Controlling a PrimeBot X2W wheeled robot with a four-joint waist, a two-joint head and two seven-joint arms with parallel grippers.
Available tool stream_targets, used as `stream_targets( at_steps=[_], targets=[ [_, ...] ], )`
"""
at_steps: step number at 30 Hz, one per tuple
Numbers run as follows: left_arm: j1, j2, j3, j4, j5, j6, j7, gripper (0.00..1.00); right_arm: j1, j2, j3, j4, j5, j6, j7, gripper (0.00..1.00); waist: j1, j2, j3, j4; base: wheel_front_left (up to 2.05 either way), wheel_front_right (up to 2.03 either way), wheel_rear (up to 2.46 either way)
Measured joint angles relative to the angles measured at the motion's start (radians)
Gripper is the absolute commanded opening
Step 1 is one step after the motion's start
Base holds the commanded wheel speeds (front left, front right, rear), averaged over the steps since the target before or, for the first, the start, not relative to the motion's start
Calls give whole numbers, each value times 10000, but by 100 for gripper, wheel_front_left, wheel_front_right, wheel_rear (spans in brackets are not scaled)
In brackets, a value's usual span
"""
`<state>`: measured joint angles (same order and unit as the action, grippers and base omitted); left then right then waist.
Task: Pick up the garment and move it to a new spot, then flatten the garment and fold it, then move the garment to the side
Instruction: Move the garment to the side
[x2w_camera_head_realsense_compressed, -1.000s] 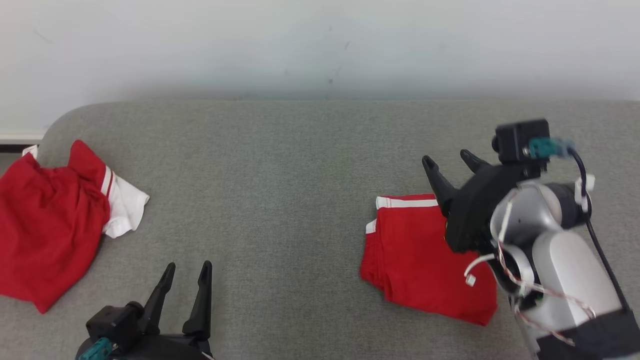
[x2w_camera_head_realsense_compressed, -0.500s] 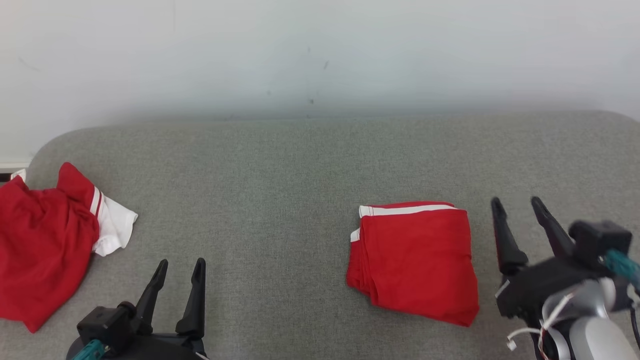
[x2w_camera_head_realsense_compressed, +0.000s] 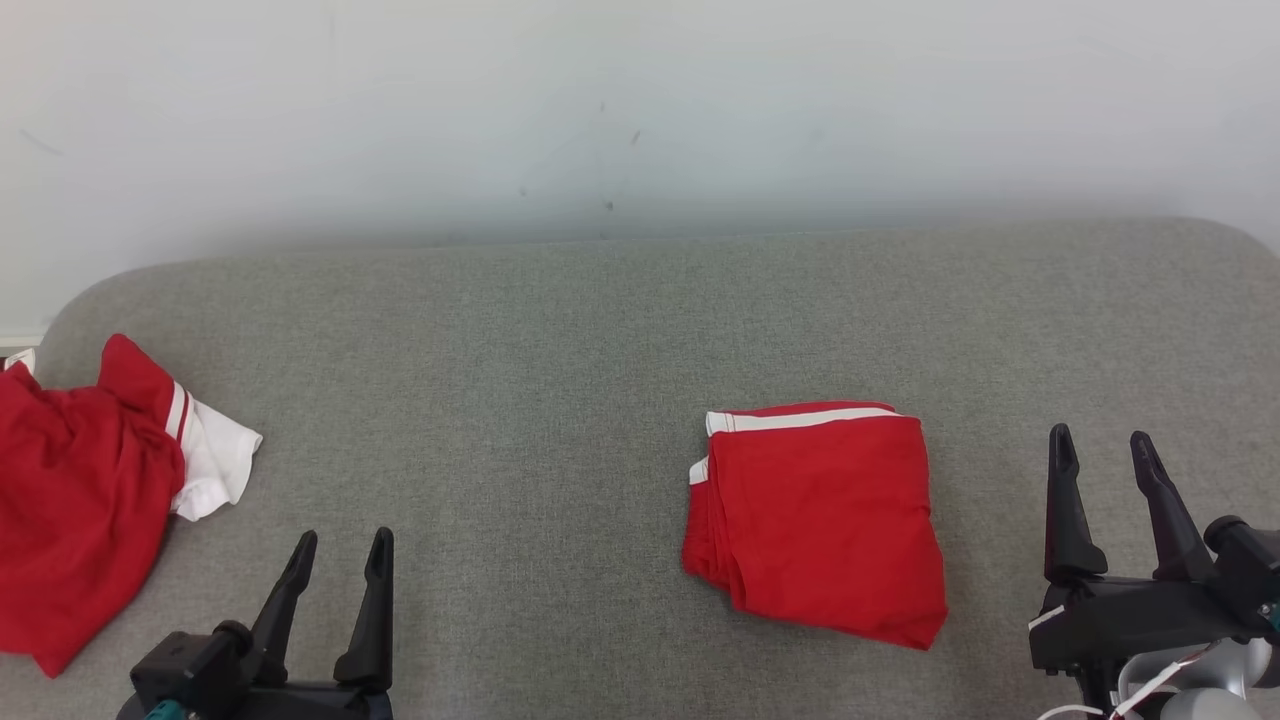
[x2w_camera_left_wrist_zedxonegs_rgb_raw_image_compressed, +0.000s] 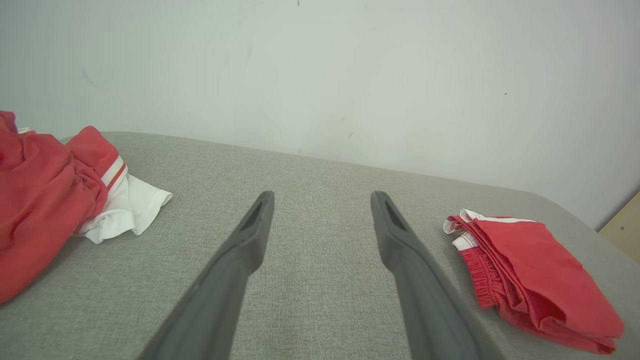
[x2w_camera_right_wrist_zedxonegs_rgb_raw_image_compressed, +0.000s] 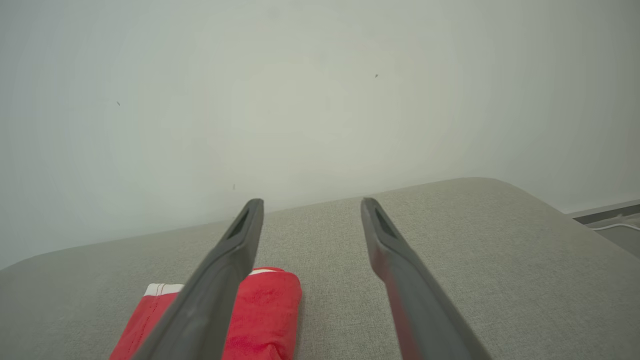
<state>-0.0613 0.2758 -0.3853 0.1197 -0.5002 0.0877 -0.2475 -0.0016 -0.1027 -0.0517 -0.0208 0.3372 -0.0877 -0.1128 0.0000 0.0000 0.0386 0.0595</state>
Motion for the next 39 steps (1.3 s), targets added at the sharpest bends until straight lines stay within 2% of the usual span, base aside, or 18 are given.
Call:
stream_targets(
  at_steps=[6, 9, 14, 18, 26, 35, 39],
  targets=[
    [-12, -19, -38, -19, 0, 0, 0, 100, 1, -2, 10, 226, 54, 178, -430, 100, 0, 0, 40, 12, 0, 0, 0],
    [-12, -31, -46, -19, 0, 0, 0, 100, -17, -6, 6, 637, 217, 219, -224, 100, 0, 0, 54, 29, 0, 0, 0],
    [-13, -44, -65, -17, 0, 0, 2, 100, -274, -217, 42, 1636, 324, 169, 895, 100, 1, 0, 74, 66, 0, 0, 0],
    [-20, -79, -119, -19, 0, 0, 6, 100, -880, -456, 336, 1950, 320, 188, 1843, 100, 1, 0, 86, 117, 0, 0, 0],
    [-89, -217, -288, -15, 0, -13, 90, 100, -1352, -489, 800, 2708, 339, 171, 3896, 100, 1, 0, 185, 338, 0, 0, 0],
    [-91, -209, -247, -2, 0, -12, 92, 100, -2073, -430, 1011, 3262, 518, 150, 5218, 100, 1, 0, 308, 519, 0, 0, 0],
    [-100, -224, -286, -2, 0, -13, 96, 100, -2173, -430, 895, 3611, 675, 12, 5779, 100, 1, 0, 340, 567, 0, 0, 0]
  ],
)
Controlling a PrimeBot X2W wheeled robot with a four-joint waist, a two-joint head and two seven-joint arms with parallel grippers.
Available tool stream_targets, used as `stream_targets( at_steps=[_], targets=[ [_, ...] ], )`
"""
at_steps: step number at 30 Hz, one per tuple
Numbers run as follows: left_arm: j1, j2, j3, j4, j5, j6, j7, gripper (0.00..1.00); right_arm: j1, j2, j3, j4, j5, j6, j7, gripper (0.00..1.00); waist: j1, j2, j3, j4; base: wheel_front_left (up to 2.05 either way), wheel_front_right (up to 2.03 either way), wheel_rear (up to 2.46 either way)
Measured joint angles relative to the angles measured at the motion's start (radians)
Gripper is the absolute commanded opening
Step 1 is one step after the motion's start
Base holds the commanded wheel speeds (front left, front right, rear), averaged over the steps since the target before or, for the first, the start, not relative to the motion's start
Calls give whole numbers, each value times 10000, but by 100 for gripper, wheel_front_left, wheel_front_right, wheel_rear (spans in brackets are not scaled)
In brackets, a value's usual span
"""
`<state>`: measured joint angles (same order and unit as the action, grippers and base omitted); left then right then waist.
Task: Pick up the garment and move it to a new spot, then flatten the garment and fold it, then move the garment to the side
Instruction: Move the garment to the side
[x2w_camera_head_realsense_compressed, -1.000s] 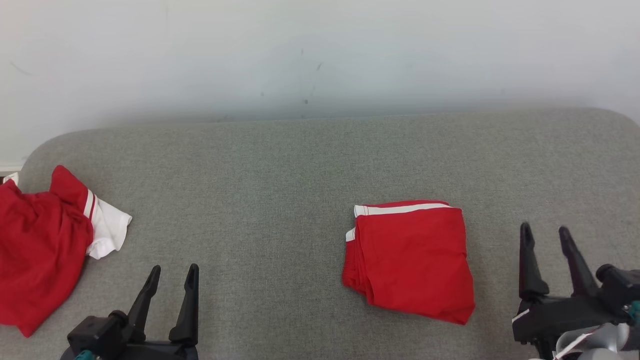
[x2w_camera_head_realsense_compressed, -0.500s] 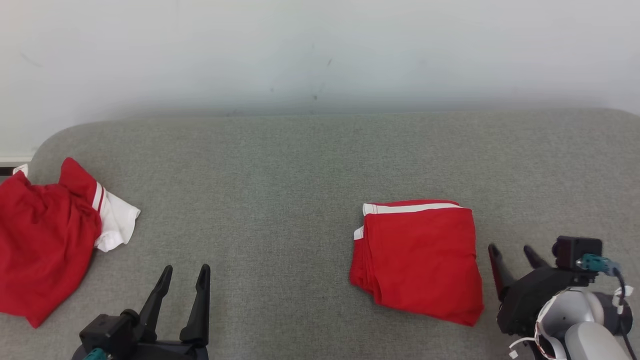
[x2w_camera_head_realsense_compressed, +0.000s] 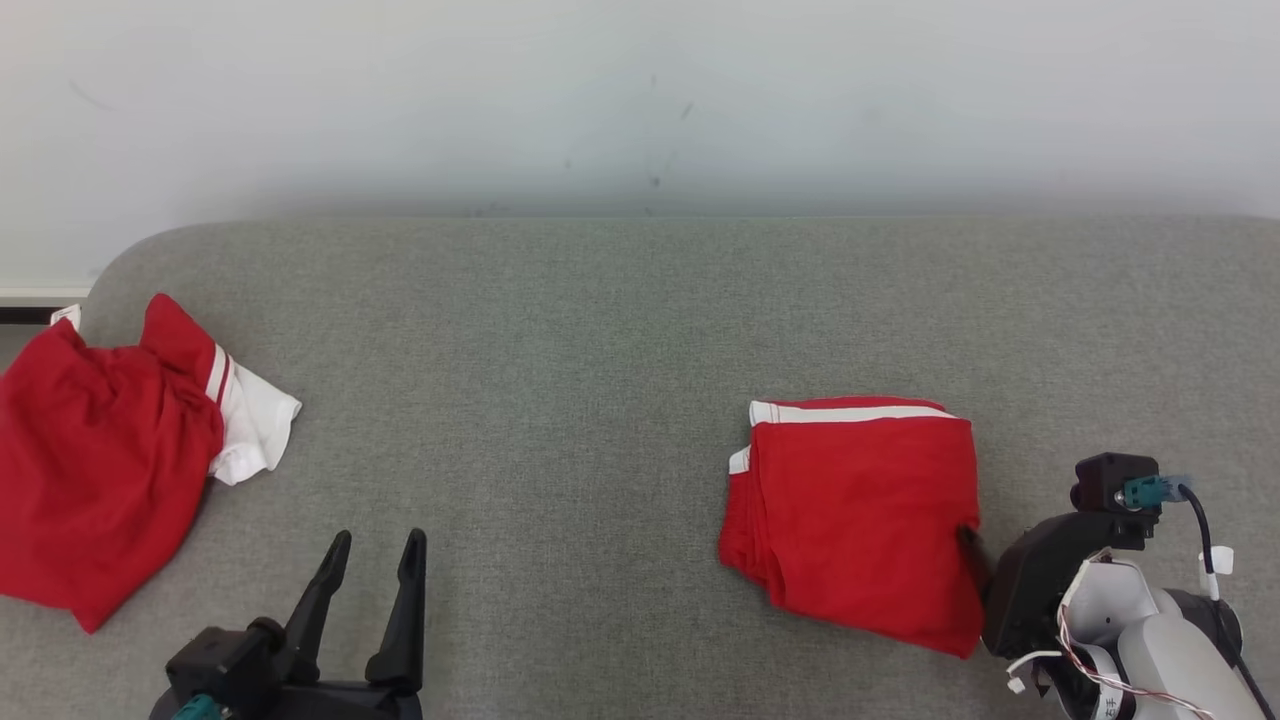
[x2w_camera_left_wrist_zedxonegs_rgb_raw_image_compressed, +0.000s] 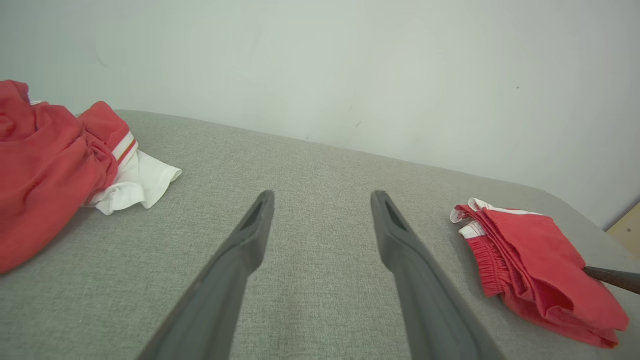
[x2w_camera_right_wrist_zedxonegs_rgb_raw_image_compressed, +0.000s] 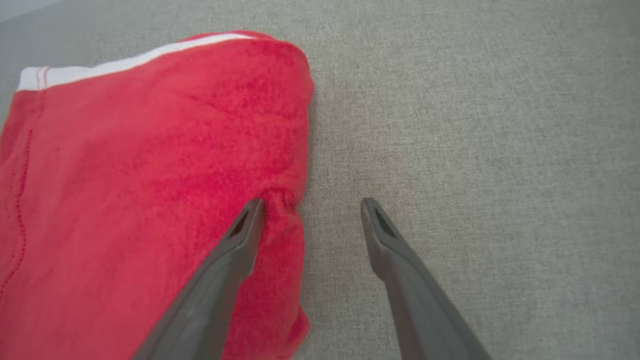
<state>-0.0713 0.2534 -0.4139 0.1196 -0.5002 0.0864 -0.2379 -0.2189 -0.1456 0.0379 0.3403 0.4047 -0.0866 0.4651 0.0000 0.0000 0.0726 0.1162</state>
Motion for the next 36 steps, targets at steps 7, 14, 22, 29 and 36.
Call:
stream_targets(
  at_steps=[7, 14, 22, 29, 36],
  targets=[
    [-25, -17, -59, 23, 0, -4, 44, 100, -351, -6, 36, 401, -2, -77, 694, 100, 0, 0, 63, 123, 0, 0, 0],
    [-213, -79, -173, 107, 0, -86, 84, 100, -621, 8, -209, 846, 92, -203, 1315, 100, 0, 0, 100, 322, 0, 0, 0],
    [-207, -88, -192, 207, 0, -130, 84, 100, -1230, 180, -479, 1377, 173, -295, 1948, 100, 0, 0, 121, 600, 0, 0, 0],
    [-204, -88, -194, 251, -2, -161, 84, 100, -1507, 201, -548, 1801, 165, -368, 2487, 21, 0, 0, 147, 778, 0, 0, 0],
    [-198, -84, -169, 259, -2, -161, 84, 100, -1641, 165, -612, 1918, 21, -368, 2847, 0, 0, 0, 142, 816, 0, 0, 0]
  ],
)
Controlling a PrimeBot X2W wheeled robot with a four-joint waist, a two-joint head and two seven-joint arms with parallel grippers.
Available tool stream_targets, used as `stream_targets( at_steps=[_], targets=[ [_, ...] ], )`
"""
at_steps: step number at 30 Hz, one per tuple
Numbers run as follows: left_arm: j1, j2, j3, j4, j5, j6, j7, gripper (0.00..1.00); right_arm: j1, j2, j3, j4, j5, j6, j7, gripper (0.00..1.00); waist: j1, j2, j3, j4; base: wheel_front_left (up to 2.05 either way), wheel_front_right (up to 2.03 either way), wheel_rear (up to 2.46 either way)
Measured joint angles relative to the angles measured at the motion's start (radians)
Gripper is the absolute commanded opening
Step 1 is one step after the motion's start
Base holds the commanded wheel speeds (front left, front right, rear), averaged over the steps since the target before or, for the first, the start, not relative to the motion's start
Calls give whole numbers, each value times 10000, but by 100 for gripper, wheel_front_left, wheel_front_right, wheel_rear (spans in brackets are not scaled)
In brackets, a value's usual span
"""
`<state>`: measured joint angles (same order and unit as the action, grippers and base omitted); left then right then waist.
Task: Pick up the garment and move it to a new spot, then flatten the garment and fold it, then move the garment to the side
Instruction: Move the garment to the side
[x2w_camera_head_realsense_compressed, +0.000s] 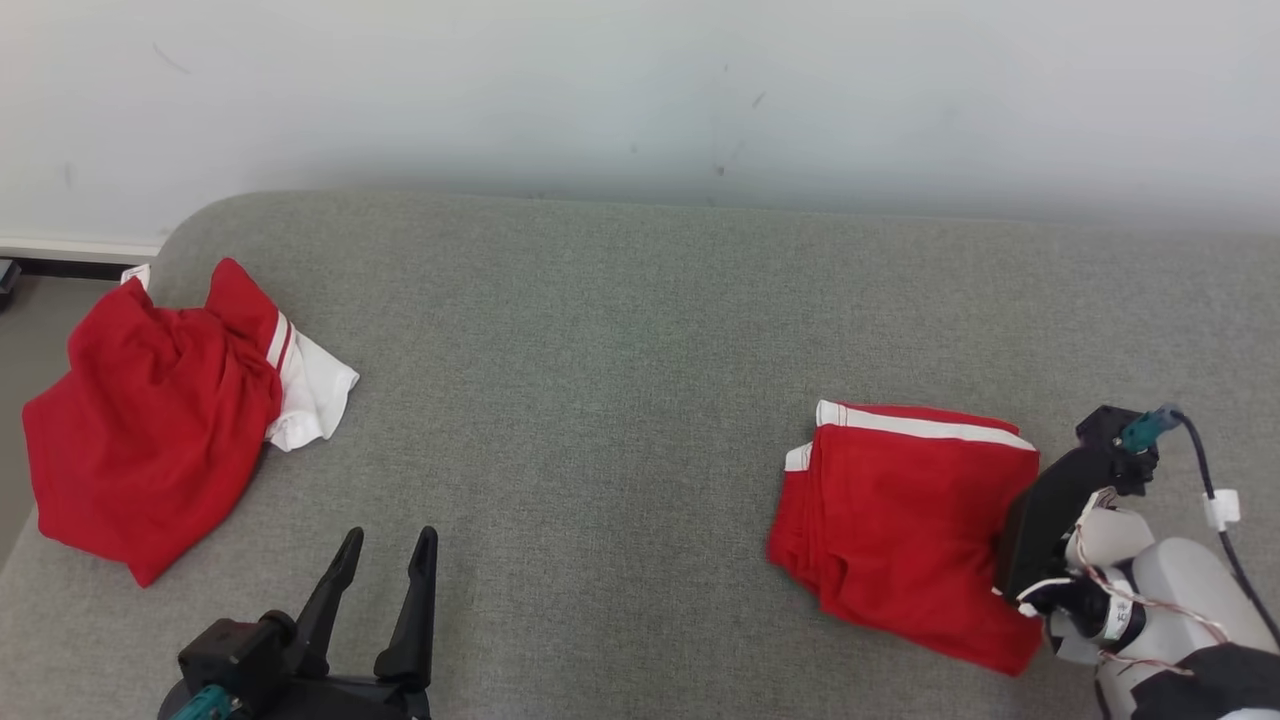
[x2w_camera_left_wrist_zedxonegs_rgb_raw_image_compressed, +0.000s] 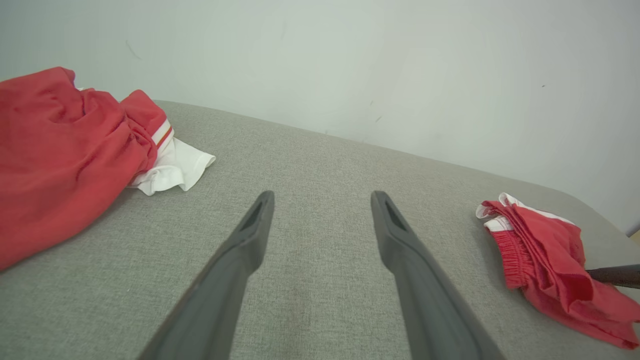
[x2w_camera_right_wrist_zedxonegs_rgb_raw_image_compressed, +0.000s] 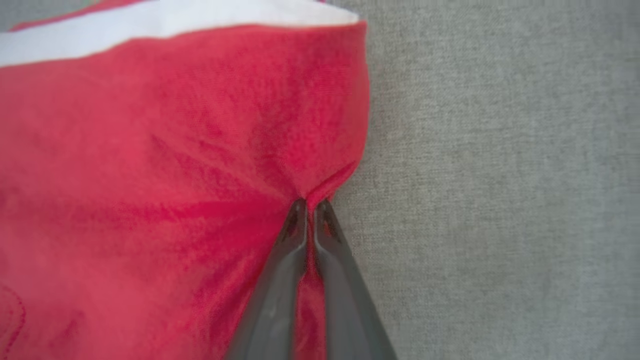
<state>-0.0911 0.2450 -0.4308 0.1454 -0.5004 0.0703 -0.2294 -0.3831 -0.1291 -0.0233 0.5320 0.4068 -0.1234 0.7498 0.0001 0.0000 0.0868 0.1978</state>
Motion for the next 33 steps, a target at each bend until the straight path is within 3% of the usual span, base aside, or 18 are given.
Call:
stream_targets(
  at_steps=[4, 14, 26, 33],
  targets=[
    [1, 0, 19, 2, -4, 0, 0, 100, -261, -435, -90, -12, -176, -2, 176, 0, 0, 1, 23, -15, 0, 0, 0],
    [50, 119, 127, -61, -15, 0, 0, 100, -482, -2782, -826, -502, -1034, -10, 428, 0, 0, 1, 149, -15, 0, 0, 0],
    [45, 320, 234, -399, -10, 15, 0, 100, -85, -4257, -1150, -1507, -1632, 8, 418, 0, -1, 1, 577, -250, 0, 0, 0],
    [-37, 297, 178, -541, 6, 29, 84, 100, 75, -4585, -752, -2487, -1795, 596, 320, 0, 0, 1, 881, -467, 0, 0, 0]
  ],
)
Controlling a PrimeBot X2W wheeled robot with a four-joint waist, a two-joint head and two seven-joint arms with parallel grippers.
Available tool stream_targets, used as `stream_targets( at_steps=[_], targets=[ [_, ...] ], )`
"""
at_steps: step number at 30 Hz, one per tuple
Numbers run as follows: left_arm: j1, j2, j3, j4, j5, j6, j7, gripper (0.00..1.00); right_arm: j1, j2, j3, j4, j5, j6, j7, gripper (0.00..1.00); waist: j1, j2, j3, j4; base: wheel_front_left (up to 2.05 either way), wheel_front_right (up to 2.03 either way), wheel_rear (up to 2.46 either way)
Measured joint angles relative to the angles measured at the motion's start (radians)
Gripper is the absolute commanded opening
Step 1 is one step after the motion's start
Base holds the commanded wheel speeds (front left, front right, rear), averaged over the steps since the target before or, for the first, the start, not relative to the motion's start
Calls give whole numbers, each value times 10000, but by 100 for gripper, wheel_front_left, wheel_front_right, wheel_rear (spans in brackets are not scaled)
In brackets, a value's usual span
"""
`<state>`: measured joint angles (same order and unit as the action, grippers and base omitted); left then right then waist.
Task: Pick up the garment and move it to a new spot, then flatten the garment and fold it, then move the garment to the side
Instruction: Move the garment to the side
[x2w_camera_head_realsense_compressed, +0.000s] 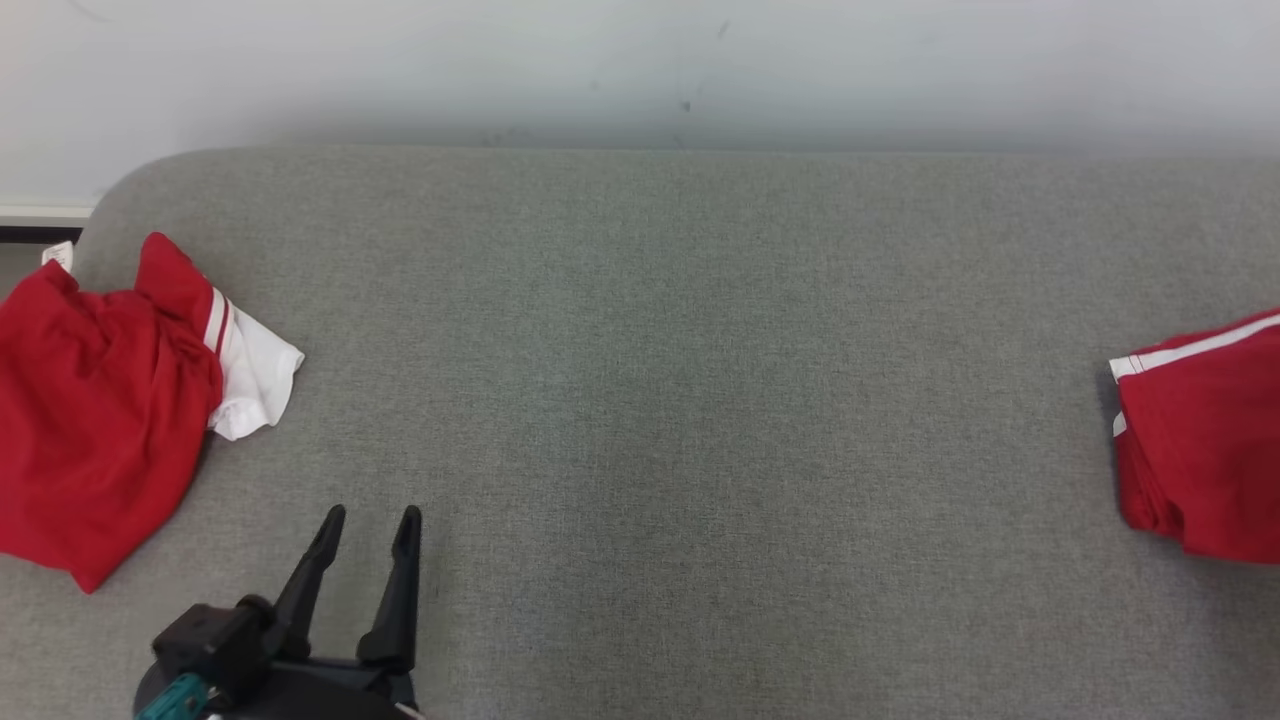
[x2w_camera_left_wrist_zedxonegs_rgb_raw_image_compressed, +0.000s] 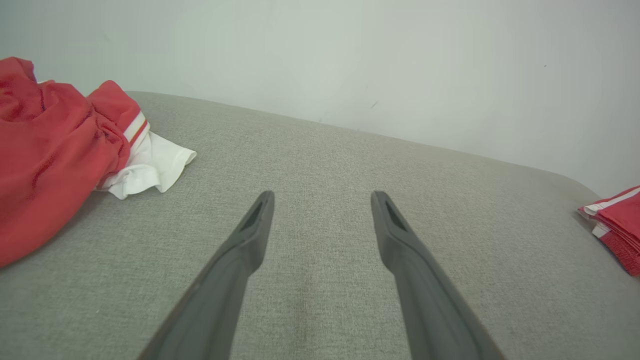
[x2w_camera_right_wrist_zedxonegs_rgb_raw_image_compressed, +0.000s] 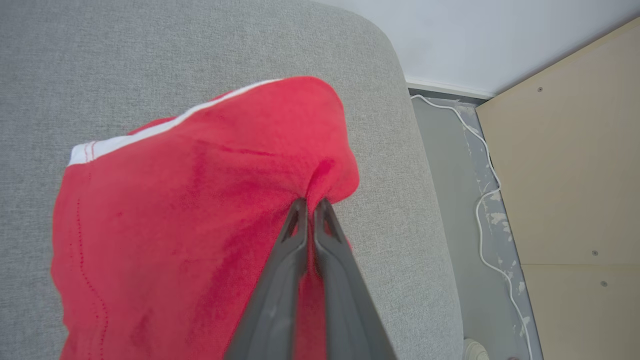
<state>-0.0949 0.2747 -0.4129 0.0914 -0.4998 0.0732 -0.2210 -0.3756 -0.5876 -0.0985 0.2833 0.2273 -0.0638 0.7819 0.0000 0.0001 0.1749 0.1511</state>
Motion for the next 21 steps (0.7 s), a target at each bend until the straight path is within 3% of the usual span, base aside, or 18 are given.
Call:
stream_targets(
  at_steps=[4, 5, 6, 16, 21],
  targets=[
    [-337, -176, -176, 27, 63, -31, 19, 100, 23, -136, -8, -150, -79, 27, 2, 0, 0, 0, 109, -59, 0, 0, 0],
    [-370, -190, -176, 29, 65, -31, 19, 100, 45, -125, 4, -236, -79, 36, 2, 33, 0, 0, 114, -60, 0, 0, 0],
    [-371, -190, -178, 46, 65, -31, 21, 100, 86, -111, 23, -305, -82, 31, 13, 100, 0, 0, 115, -59, 0, 0, 0],
    [-365, -184, -178, 328, 65, -35, 94, 100, 397, -33, 376, -654, -215, 136, -52, 100, 0, 0, -111, -97, 0, 0, 0],
    [-365, -186, -207, 477, 65, -105, 94, 100, 445, -38, 550, -1114, -257, 378, -527, 100, 0, 0, -342, -132, 0, 0, 0]
  ],
)
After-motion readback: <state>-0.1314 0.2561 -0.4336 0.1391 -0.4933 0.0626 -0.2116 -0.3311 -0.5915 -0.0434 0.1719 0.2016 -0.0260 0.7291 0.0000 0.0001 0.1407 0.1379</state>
